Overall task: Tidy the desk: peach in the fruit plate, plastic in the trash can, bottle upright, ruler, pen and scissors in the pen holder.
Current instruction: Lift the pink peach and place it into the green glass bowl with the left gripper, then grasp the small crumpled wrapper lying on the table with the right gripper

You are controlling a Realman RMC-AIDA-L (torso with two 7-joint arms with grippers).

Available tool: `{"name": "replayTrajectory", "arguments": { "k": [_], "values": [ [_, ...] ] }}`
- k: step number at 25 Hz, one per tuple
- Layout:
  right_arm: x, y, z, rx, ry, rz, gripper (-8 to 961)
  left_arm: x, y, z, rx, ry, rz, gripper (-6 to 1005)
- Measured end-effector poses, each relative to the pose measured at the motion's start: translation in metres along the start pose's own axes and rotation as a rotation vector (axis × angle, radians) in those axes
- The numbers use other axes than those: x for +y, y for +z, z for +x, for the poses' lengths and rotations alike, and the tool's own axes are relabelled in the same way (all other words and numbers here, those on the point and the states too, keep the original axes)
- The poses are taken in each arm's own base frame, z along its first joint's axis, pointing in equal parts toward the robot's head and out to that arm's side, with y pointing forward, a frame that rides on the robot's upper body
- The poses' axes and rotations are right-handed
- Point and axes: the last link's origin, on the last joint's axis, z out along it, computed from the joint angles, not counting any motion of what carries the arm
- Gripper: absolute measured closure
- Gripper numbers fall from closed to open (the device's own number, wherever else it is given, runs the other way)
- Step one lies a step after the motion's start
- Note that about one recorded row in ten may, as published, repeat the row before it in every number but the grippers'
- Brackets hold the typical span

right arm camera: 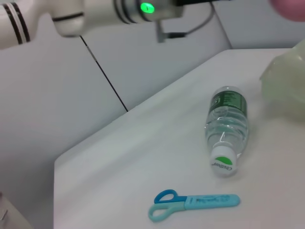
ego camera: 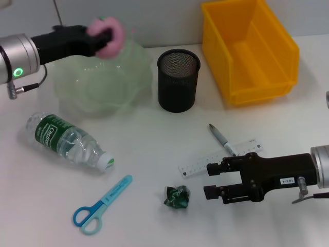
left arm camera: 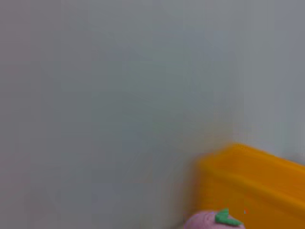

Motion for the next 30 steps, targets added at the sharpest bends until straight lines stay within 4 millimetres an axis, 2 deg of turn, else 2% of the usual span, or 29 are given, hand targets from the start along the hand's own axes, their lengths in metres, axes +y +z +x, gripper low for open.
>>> {"name": "replayTrajectory", "arguments": {
  "k": [6, 14, 17, 22, 28, 30],
  "values": [
    [0.001, 0.001, 0.001, -0.001, 0.004, -0.004, 248, -0.024, 0.015, -0.023, -0.035, -0.081, 0.217, 676],
    [0.002, 0.001, 0.002, -0.002, 0.007, -0.006, 249, -0.021, 0.021, -0.034, -0.047, -0.062, 0.23, 711],
    [0.002, 0.001, 0.002, -0.002, 0.007, -0.006, 249, -0.02, 0.021, -0.034, -0.049, -0.06, 0.226, 480],
    [0.002, 0.001, 0.002, -0.001, 0.008, -0.007, 249, -0.019, 0.022, -0.033, -0.047, -0.067, 0.221, 269],
    [0.003, 0.002, 0.004, -0.002, 0.017, -0.012, 250, -0.017, 0.022, -0.032, -0.023, -0.096, 0.201, 187],
    [0.003, 0.002, 0.005, -0.002, 0.018, -0.011, 250, -0.014, 0.021, -0.03, -0.007, -0.109, 0.169, 187]
  ]
}}
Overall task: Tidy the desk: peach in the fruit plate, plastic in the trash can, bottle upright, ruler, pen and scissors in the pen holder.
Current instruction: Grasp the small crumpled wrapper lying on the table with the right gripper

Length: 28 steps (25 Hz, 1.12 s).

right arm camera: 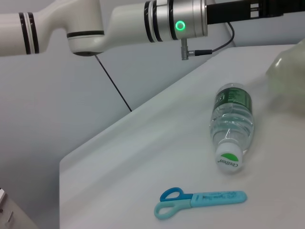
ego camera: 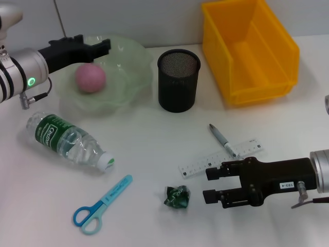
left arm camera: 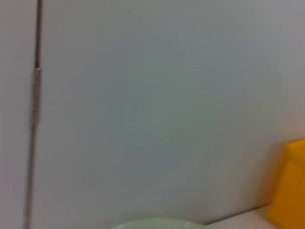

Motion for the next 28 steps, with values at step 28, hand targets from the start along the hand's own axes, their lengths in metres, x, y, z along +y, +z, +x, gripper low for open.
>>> {"name": "replayTrajectory", "arguments": {
  "k": [28],
  "values": [
    [-0.004, -0.011, -0.019, -0.001, 0.041, 0.009, 250, 0.067, -0.109, -0.053, -0.129, 0.107, -0.822, 186]
  ]
}}
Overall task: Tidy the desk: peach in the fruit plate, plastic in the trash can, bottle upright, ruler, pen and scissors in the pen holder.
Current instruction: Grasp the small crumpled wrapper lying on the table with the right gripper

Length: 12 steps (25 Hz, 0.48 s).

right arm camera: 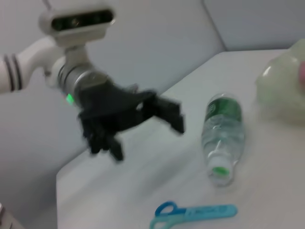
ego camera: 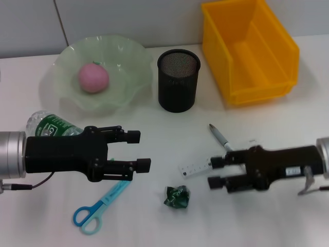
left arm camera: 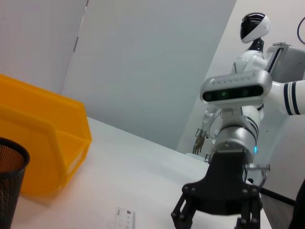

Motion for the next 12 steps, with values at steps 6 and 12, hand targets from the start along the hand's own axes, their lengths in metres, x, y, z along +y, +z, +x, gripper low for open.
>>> {"name": "replayTrajectory", "arguments": {
  "k": [6, 12],
  "values": [
    [0.003, -0.015, -0.059, 0.086, 0.085, 0.031, 249, -0.001, 0.0, 0.0, 0.001, 0.014, 0.005, 186],
    [0.009, -0.014, -0.102, 0.253, 0.038, 0.055, 250, -0.001, -0.001, 0.0, -0.005, 0.018, 0.009, 187]
  ]
}}
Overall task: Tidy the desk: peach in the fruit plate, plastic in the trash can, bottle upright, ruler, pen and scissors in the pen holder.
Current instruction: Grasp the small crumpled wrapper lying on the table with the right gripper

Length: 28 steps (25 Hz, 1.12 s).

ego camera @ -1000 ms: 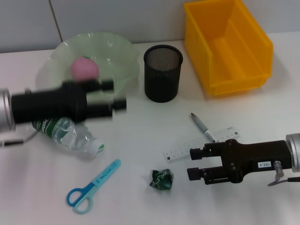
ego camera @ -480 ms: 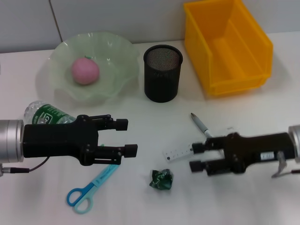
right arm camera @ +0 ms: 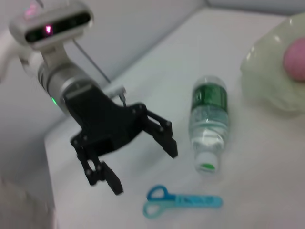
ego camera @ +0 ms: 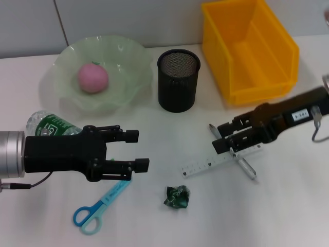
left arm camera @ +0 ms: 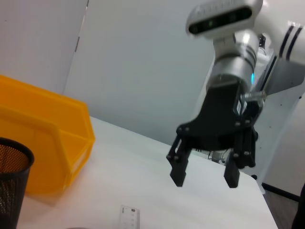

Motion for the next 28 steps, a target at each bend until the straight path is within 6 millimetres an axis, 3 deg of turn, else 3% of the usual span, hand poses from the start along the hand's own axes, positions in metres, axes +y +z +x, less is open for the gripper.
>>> {"name": "replayTrajectory", "arguments": {
  "k": [4, 10, 19, 28],
  "values": [
    [-0.005, 0.007, -0.028, 0.104, -0.085, 0.057, 250, 0.0, -0.001, -0.001, -0.003, -0.002, 0.003, 187],
    [-0.002, 0.029, -0.042, 0.203, -0.213, 0.039, 250, -0.001, -0.004, -0.002, -0.006, -0.005, 0.009, 186],
    [0.006, 0.084, -0.027, 0.331, -0.437, -0.044, 250, -0.002, -0.009, -0.002, -0.01, -0.008, 0.019, 187],
    [-0.002, 0.107, -0.011, 0.359, -0.507, -0.049, 253, -0.002, -0.012, -0.007, -0.055, -0.014, 0.02, 186]
  ]
}}
